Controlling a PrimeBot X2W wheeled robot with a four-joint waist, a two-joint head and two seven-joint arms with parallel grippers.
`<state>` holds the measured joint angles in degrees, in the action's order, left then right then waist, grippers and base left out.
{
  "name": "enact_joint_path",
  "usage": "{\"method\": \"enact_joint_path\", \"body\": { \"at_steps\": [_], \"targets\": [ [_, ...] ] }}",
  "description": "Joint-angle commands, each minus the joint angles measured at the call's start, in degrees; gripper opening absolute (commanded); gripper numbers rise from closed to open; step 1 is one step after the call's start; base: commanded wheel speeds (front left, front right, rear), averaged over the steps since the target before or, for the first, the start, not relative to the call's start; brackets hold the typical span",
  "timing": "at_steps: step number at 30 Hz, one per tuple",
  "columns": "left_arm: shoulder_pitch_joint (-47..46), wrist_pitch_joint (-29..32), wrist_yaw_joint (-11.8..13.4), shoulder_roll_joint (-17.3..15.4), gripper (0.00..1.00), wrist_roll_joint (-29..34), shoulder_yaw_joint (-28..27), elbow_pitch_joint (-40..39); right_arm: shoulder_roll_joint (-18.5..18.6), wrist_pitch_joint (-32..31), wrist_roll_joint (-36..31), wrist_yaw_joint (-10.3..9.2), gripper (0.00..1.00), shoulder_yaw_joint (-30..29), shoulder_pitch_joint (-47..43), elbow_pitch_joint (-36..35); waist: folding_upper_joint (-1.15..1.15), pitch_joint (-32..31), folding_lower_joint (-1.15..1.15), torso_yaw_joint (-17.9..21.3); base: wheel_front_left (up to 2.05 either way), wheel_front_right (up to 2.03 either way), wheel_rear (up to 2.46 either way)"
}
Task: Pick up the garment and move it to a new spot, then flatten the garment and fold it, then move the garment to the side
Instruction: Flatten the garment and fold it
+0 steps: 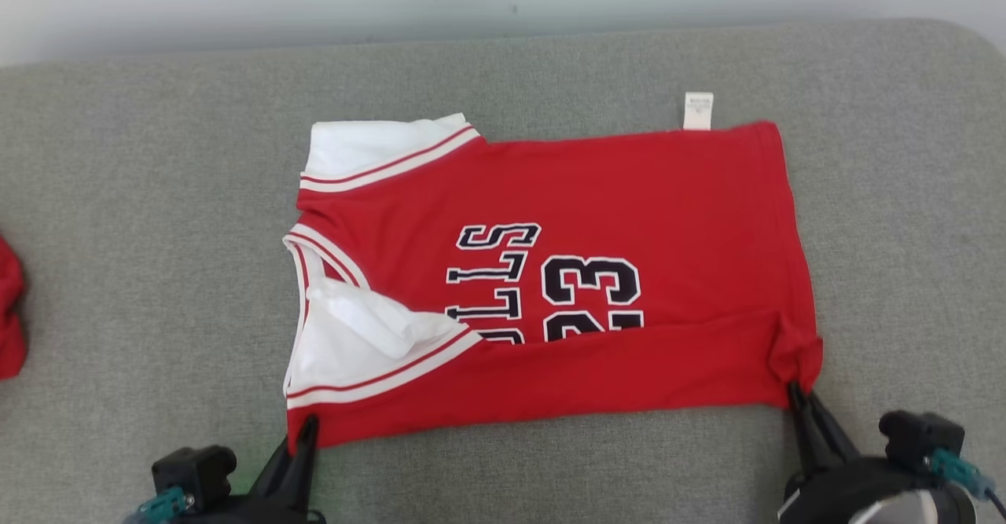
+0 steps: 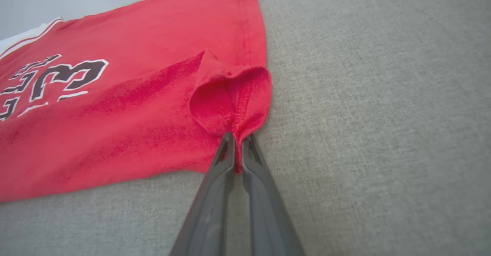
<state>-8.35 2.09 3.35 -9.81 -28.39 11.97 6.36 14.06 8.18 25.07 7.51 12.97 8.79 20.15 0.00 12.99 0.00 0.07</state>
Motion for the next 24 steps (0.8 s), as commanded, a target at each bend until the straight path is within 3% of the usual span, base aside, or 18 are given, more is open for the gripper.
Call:
{"method": "enact_joint_path", "body": {
  "at_steps": [1,13,23,24],
  "targets": [
    [1.6,0.6,0.3,-0.6,0.0,-0.2,-0.1,-0.8,0.2,-0.6,0.4,-0.04,0.0,0.0,-1.8,-0.6,0.0,-0.5,0.0,-0.2,0.0,0.0,0.0],
    [14.9,8.5,4.4,-3.4,0.0,-2.1,-0.4,-13.9,-1.8,-9.8,0.6,-0.04,0.0,-4.4,-16.9,-13.2,0.0,-3.6,0.0,-0.4,0.0,0.0,0.0],
    [18.5,11.3,5.9,-4.0,0.0,-3.0,0.0,-17.0,-4.1,-15.0,-0.1,-0.04,0.01,-7.3,-20.0,-15.7,0.0,-4.3,0.0,-0.7,0.0,0.0,0.0],
    [18.2,10.9,6.1,-3.9,0.53,-2.6,-0.1,-16.8,-4.4,-15.4,0.4,-0.04,0.5,-7.3,-19.9,-16.0,0.0,-4.3,0.0,-0.7,0.0,0.0,0.0]
  ]
}}
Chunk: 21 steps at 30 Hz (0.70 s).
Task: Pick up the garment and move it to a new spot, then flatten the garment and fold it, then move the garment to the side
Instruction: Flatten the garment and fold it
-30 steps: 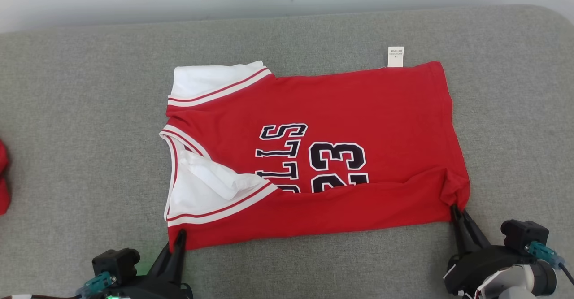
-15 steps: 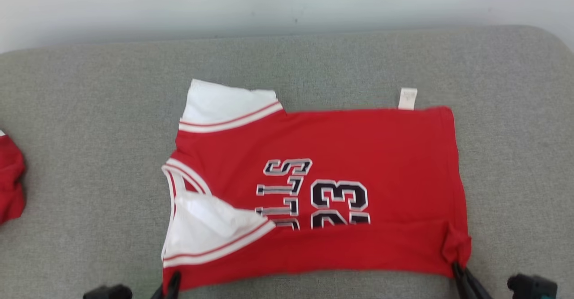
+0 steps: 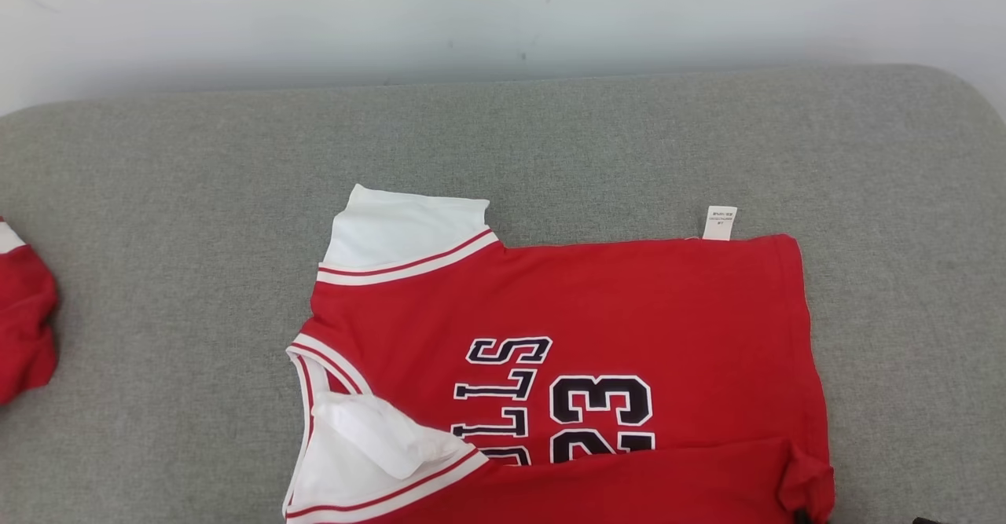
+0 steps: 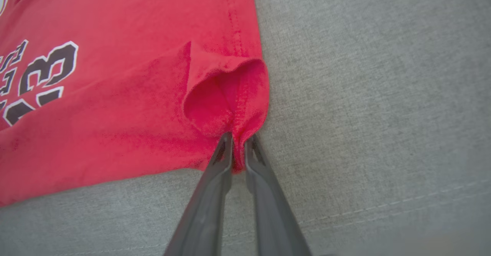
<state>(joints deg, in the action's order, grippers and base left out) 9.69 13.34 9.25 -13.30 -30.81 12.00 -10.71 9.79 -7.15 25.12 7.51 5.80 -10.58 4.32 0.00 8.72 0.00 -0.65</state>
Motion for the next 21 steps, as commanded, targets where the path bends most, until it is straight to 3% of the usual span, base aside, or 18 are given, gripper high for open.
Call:
{"method": "enact_joint_path", "body": {
  "at_steps": [1,12,21],
  "targets": [
    [-0.2,-0.5,0.5,-0.3,1.0,0.0,-0.2,0.4,-0.2,-0.4,0.5,-0.04,1.0,-0.1,-0.4,-0.5,0.0,0.0,0.0,0.1,0.0,0.0,0.0],
    [-7.8,-9.5,2.0,-0.3,1.0,5.3,-2.6,-0.8,-1.1,7.8,-4.9,-0.04,1.0,-5.2,5.3,-6.7,0.0,0.9,0.0,1.0,0.0,0.0,0.0],
    [-18.2,-18.8,1.7,-0.3,1.0,11.8,-1.4,2.1,-1.5,12.9,-11.2,-0.04,1.0,-1.2,12.7,-7.8,0.0,0.8,0.0,0.9,0.0,0.0,0.0]
  ]
}}
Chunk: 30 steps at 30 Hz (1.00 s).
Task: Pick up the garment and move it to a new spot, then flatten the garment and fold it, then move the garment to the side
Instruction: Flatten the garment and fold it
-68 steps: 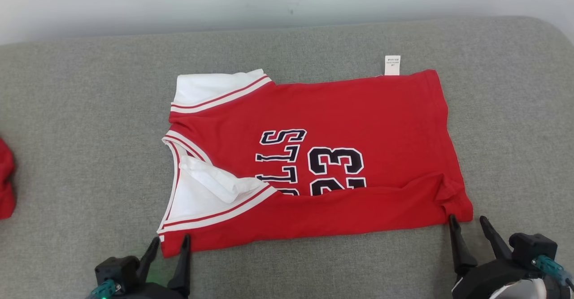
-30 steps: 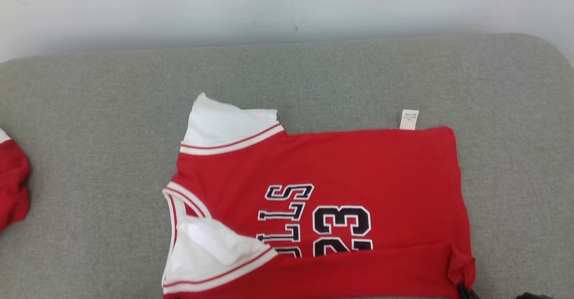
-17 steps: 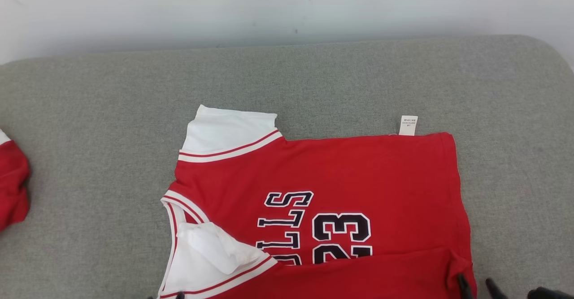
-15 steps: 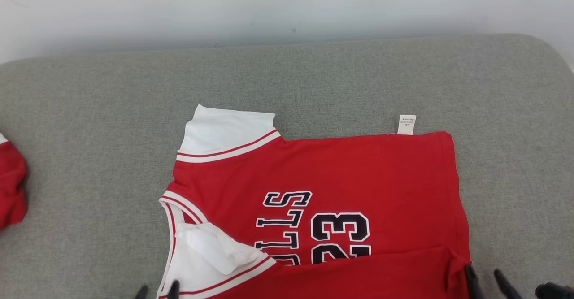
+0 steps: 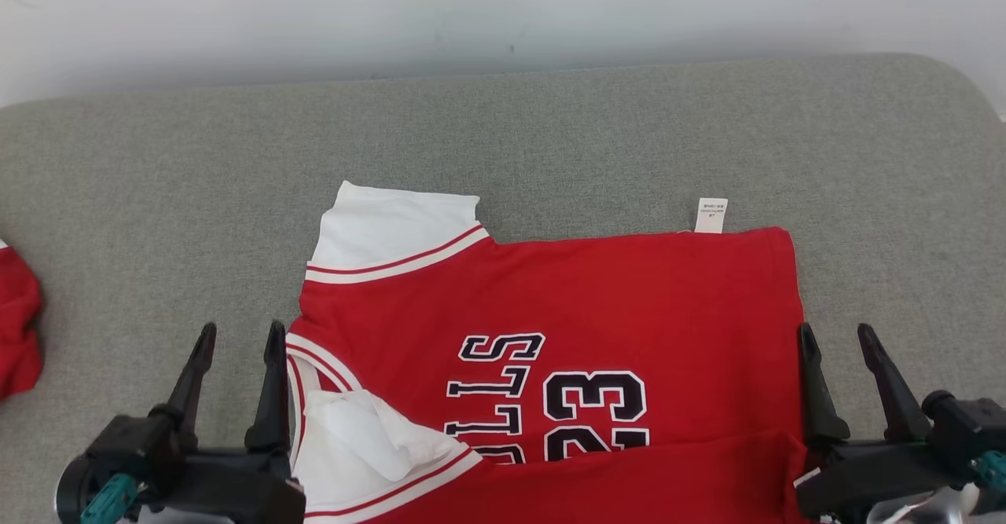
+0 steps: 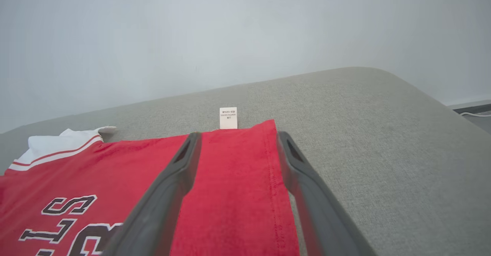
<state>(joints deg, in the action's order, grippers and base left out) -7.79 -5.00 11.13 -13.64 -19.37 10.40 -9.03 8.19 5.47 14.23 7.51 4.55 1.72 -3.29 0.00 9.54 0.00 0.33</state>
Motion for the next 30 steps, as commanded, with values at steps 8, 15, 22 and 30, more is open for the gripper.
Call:
{"method": "enact_joint_path", "body": {
  "at_steps": [8,15,22,30],
  "targets": [
    [-5.5,-4.0,0.0,0.3,1.0,2.7,1.1,6.2,1.5,2.5,-3.1,-0.04,1.0,2.8,3.1,0.7,0.0,0.3,0.0,-0.2,0.0,0.0,0.0],
    [-7.1,-5.2,-0.1,1.0,1.0,2.9,2.0,9.2,1.4,2.4,-2.6,-0.04,1.0,2.0,2.6,1.3,0.0,0.8,0.0,-0.8,0.0,0.0,0.0],
    [-10.2,-4.1,-1.2,0.5,1.0,2.4,2.6,11.0,1.6,1.8,-2.0,-0.04,1.0,2.6,3.3,1.0,0.0,1.7,0.0,-0.6,0.0,0.0,0.0],
    [-22.4,3.8,-6.2,1.0,1.0,-1.3,4.5,19.3,2.1,1.4,-1.2,-0.04,1.0,4.7,5.4,1.0,0.0,5.4,0.0,1.7,0.0,0.0,0.0]
  ]
}}
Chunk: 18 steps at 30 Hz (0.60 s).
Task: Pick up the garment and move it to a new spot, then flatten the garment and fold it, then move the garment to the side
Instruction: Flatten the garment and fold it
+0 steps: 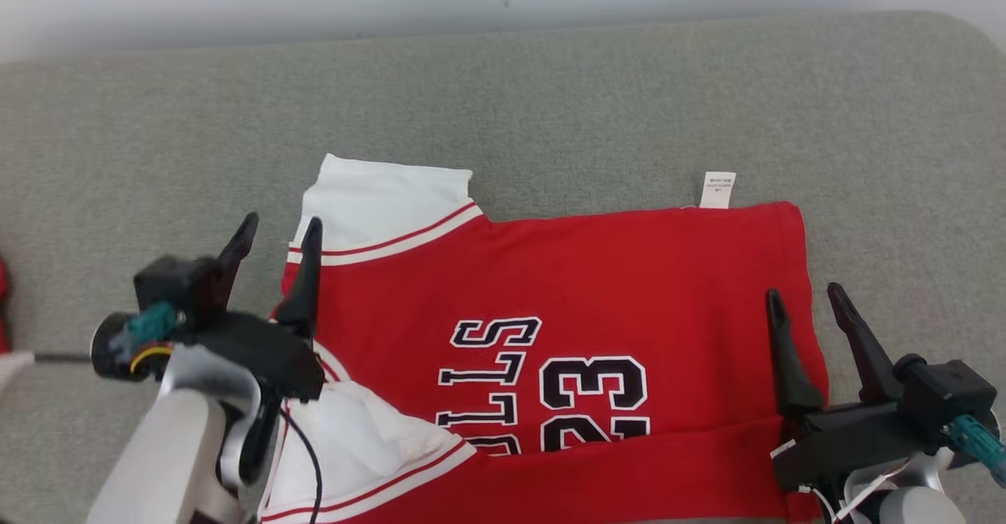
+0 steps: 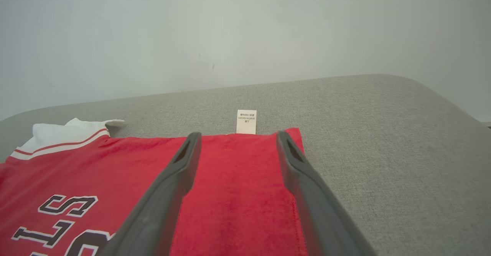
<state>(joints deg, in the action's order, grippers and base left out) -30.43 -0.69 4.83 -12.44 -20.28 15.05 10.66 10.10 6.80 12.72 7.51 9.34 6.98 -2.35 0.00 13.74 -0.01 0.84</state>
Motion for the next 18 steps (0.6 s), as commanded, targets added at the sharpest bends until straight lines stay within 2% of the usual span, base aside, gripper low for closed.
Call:
{"method": "enact_joint_path", "body": {
  "at_steps": [1,9,18],
  "targets": [
    [-1.6,0.9,-0.4,-0.1,1.0,-1.0,-0.1,1.2,0.2,0.2,0.5,-0.04,1.0,0.4,0.5,0.1,0.0,1.8,0.01,1.8,0.0,0.0,0.0],
    [-16.2,6.1,-4.0,0.0,1.0,-2.0,1.2,16.4,0.1,1.0,1.1,-0.04,1.0,1.2,1.8,0.9,0.0,6.3,0.01,5.4,0.0,0.0,0.0],
    [-26.8,13.3,-9.2,-3.5,1.0,-4.6,0.8,29.9,-0.2,2.4,2.1,-0.04,1.0,3.2,4.0,2.7,0.0,8.9,0.01,8.1,0.0,0.0,0.0]
  ]
}}
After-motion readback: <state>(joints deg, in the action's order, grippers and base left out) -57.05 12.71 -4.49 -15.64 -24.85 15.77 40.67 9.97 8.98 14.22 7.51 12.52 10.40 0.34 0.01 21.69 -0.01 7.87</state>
